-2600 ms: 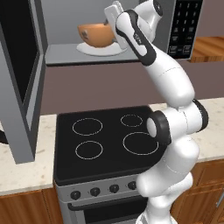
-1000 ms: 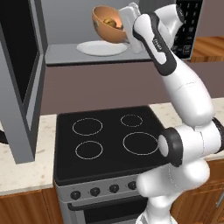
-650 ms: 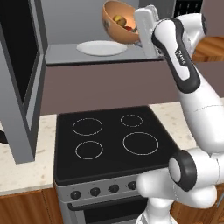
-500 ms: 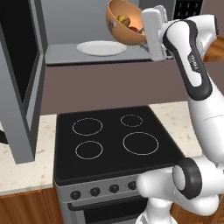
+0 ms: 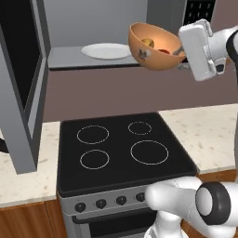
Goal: The microwave is finished heating the chicken drumstick and tomato. Take the bowl containing the food and place it on the dining counter.
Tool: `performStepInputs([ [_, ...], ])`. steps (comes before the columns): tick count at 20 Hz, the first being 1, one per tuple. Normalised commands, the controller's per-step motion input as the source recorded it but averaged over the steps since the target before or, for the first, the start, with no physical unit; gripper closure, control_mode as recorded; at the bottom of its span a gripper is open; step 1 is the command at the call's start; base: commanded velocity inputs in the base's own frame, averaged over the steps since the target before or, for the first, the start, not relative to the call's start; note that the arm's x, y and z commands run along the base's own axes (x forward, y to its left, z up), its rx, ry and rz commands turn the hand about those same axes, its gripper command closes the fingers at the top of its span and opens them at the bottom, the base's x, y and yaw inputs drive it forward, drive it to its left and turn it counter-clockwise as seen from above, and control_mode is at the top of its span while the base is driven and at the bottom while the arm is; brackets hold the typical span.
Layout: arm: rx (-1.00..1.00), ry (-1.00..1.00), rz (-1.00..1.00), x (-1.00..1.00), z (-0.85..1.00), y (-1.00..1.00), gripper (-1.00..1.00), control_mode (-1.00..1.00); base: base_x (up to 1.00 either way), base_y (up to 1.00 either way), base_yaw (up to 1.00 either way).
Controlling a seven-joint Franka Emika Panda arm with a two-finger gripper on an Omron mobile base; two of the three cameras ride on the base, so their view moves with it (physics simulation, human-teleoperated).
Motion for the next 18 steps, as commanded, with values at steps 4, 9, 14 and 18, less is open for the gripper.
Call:
performStepInputs([
  [4,-0.30,0.16,0.15,-1.00,-1.00,-0.47,1.00,-1.00,0.00,0.00,0.00],
  [9,-0.33,0.04,0.04,-0.90,-1.00,-0.10,1.00,-1.00,0.00,0.00,0.00],
  [14,-0.14,-0.09,0.00,-0.35,-0.69,0.27,1.00,-1.00,0.00,0.00,0.00],
  [18,0.00,0.00,0.00,0.00,-0.02,0.05,1.00,-1.00,0.00,0.00,0.00],
])
